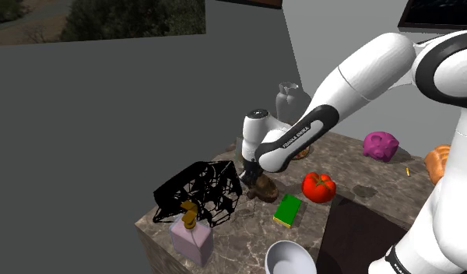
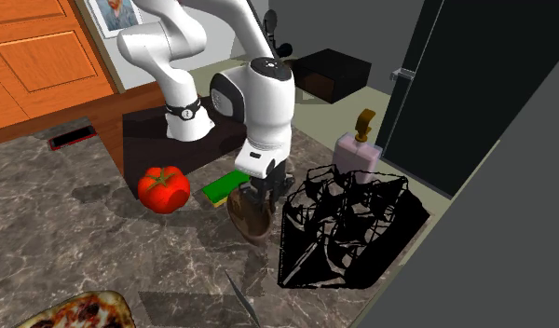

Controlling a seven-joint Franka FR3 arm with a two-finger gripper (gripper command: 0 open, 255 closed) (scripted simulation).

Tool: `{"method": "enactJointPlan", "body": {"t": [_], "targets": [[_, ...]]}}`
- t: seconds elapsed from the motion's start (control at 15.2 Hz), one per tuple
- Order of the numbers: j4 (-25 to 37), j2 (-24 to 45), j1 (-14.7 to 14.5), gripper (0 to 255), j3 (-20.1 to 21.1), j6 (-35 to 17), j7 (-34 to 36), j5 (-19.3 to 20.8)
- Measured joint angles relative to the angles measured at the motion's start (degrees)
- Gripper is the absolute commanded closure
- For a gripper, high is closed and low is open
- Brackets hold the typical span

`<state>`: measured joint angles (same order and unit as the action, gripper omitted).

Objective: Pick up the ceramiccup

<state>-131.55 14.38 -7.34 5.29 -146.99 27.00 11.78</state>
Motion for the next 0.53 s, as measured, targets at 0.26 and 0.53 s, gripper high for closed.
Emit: {"method": "enactJointPlan", "body": {"t": [0.26,0.53], "targets": [[0.28,-2.4,0.24,255,0.4,2.71,-0.97,-1.03],[0.55,-4.63,0.39,255,0.68,5.15,-1.77,-1.91]]}}
